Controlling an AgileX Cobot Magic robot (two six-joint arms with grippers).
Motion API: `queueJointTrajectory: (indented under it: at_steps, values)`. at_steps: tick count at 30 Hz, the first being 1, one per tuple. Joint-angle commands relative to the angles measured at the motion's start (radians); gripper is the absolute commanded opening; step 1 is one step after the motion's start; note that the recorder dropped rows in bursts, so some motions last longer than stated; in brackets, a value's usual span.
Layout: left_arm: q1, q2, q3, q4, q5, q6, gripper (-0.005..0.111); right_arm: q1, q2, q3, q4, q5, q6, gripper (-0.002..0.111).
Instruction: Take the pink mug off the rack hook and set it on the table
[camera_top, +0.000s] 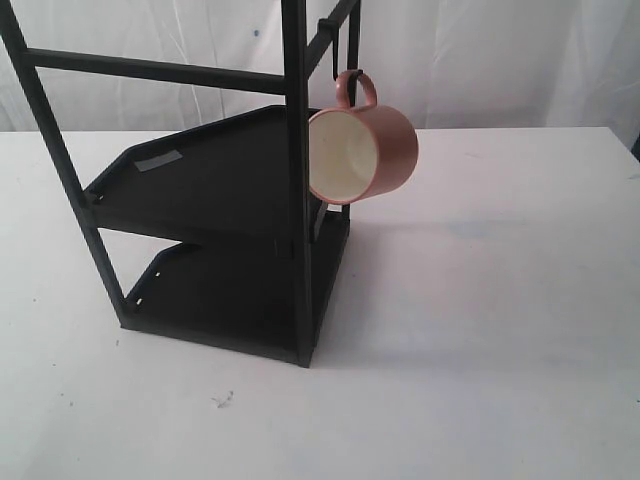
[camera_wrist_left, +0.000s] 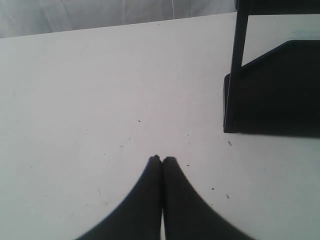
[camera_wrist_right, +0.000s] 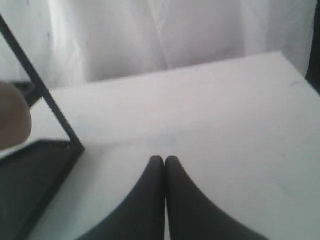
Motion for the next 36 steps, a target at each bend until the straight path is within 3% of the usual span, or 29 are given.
queueJointTrajectory:
  at_steps: [1,9,16,19,29,32,36]
  values:
    - [-0.006,-0.005,0.003,0.002,-0.001,-0.005,0.0,-0.003,0.125,-0.144,-0.016,0.229,-0.112,0.0]
    - [-0.006,-0.005,0.003,0.002,-0.001,-0.005,0.0,0.036,0.186,-0.425,-0.102,0.489,-0.109,0.0]
    - [-0.006,-0.005,0.003,0.002,-0.001,-0.005,0.0,0.175,0.344,-0.573,-0.128,0.647,-0.109,0.0]
    - [-0.006,-0.005,0.003,0.002,-0.001,-0.005,0.0,0.224,0.426,-0.609,-0.131,0.629,-0.109,0.0]
    - [-0.006,-0.005,0.003,0.002,-0.001,-0.005,0.0,0.248,0.562,-0.616,-0.049,0.172,-0.109,0.0]
    - [-0.006,-0.005,0.003,0.002,-0.001,-0.005,0.0,0.248,0.59,-0.651,-0.047,0.212,-0.109,0.0]
    - [-0.006,0.0,0.003,0.002,-0.001,-0.005,0.0,0.268,0.612,-0.788,0.07,0.468,-0.144,0.0]
